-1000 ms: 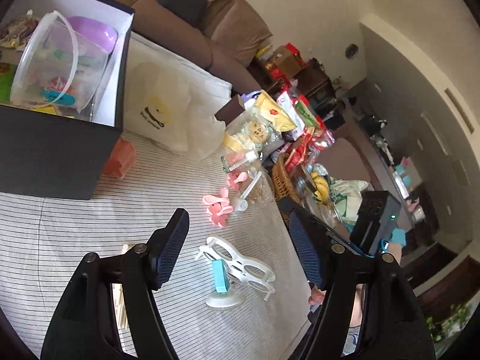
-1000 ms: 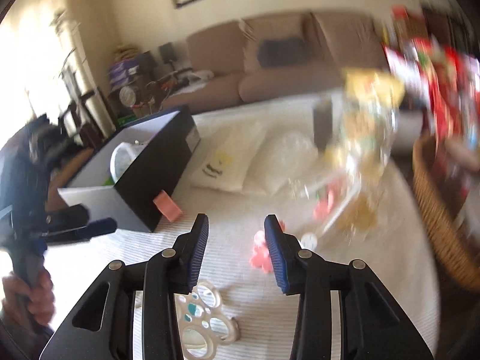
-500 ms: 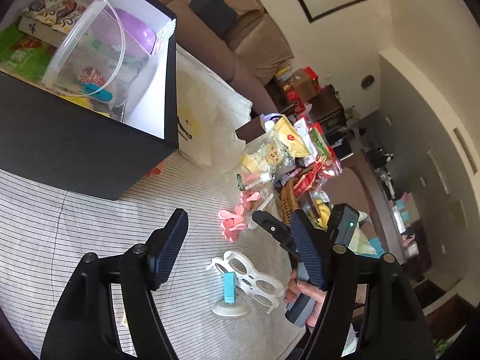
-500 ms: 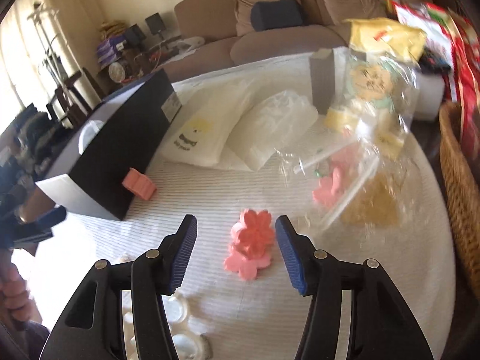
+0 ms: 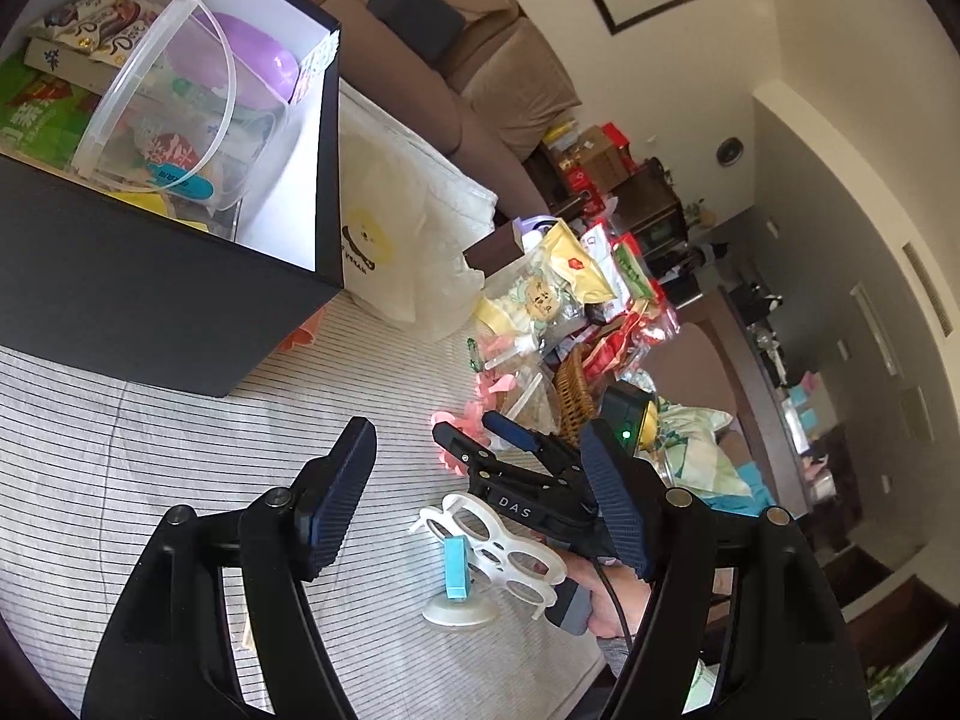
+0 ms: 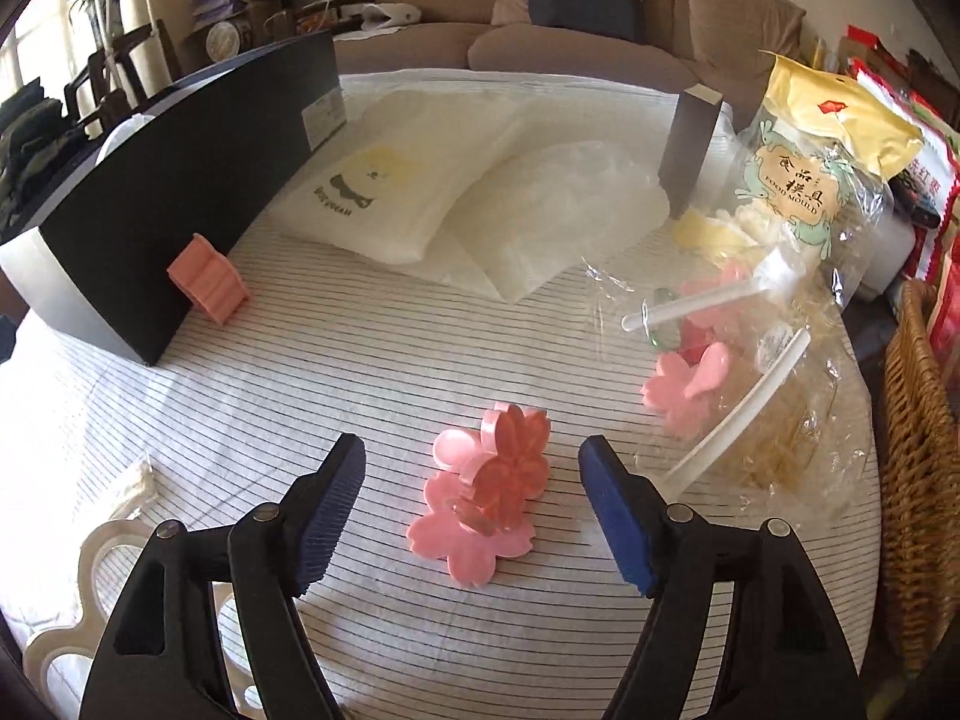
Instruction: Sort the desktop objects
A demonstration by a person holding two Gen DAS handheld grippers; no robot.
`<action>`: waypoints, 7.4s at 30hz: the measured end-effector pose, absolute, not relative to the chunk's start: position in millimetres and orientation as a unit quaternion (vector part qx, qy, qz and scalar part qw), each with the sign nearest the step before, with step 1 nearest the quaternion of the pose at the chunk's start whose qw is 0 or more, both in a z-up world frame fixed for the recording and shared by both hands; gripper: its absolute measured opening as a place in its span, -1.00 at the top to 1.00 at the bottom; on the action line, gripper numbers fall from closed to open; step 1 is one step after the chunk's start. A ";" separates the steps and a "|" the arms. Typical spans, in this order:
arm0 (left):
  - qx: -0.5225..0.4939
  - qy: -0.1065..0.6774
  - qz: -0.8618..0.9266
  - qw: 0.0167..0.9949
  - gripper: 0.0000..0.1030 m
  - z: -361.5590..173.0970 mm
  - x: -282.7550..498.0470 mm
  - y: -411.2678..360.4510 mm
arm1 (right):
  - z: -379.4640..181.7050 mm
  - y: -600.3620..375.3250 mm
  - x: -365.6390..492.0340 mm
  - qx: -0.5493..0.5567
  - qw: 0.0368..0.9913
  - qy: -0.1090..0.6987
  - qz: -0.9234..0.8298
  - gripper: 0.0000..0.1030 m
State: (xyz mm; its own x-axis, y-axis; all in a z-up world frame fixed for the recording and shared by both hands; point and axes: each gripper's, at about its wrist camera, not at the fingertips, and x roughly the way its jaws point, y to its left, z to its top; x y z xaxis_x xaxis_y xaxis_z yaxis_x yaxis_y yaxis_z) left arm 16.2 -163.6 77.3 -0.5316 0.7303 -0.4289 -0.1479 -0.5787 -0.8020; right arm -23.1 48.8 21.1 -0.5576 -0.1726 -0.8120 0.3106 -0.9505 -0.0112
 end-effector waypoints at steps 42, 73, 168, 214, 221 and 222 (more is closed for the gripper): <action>-0.367 -0.504 0.673 0.399 -0.79 57.5 0.2 -160.3 | 117.9 -48.1 91.2 0.193 0.349 0.237 -0.886 0.16; -0.332 -0.534 0.655 0.419 0.22 58.7 7.1 -163.3 | 136.8 -27.9 90.2 0.222 0.424 0.078 -0.875 -0.29; -0.141 -0.626 0.695 0.325 0.23 73.5 28.4 -339.5 | 173.6 -194.2 -206.4 0.428 0.377 0.051 -0.820 -0.03; -0.176 -0.582 0.737 0.295 -0.67 90.2 31.6 -325.3 | 236.7 -154.3 -52.9 0.323 0.501 0.243 -0.765 0.13; -0.225 -0.448 0.852 0.154 -0.67 119.6 45.8 -311.3 | 184.2 -218.7 -163.9 0.372 0.395 0.228 -0.809 0.13; -0.229 -0.436 0.857 0.151 -0.67 122.5 45.1 -307.0 | 172.4 -229.4 -178.7 0.386 0.379 0.230 -0.809 0.13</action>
